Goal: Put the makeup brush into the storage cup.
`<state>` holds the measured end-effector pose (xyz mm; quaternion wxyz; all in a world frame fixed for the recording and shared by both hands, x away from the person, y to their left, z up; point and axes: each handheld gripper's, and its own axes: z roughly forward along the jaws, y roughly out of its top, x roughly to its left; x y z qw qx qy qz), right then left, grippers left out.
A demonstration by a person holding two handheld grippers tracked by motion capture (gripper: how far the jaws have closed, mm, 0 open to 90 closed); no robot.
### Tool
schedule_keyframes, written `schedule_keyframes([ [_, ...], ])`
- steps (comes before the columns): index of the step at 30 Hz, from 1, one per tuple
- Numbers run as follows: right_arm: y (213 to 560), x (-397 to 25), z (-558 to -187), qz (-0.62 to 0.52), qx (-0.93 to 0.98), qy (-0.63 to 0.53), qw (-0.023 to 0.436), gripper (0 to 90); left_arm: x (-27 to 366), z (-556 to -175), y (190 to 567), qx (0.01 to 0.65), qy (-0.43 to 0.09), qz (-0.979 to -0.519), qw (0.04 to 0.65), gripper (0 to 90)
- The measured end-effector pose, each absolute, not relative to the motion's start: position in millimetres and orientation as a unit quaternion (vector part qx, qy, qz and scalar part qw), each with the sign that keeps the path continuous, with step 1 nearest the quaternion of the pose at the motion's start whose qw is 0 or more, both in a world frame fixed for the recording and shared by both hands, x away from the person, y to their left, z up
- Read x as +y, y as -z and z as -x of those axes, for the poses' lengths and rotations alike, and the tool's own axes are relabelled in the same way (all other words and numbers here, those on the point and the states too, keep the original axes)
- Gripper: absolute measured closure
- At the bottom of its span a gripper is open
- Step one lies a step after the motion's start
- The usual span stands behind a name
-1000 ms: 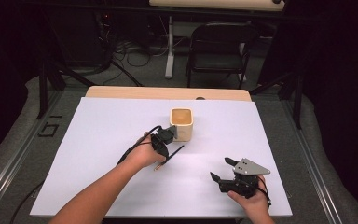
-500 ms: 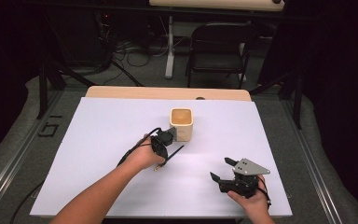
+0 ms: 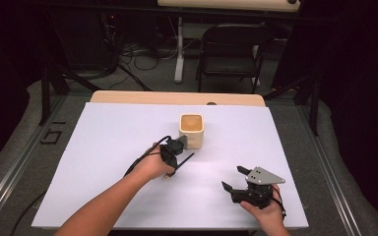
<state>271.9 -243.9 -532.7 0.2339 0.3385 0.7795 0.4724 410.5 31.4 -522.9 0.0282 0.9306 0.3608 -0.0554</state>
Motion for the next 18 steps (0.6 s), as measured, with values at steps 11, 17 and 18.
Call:
schedule_keyframes([
  [11, 532.5, -243.5, -271.8, -0.338, 0.781, -0.470, 0.234, 23.1, 31.9, -409.9, 523.2, 0.359, 0.047, -0.932, 0.026, 83.5],
  [17, 532.7, -243.3, -271.7, -0.338, 0.782, -0.469, 0.233, 23.0, 31.9, -411.0, 523.2, 0.356, 0.051, -0.933, 0.025, 83.8],
  [18, 532.7, -243.3, -271.8, -0.338, 0.782, -0.469, 0.233, 23.0, 31.8, -411.2, 523.0, 0.355, 0.051, -0.933, 0.024, 83.9],
])
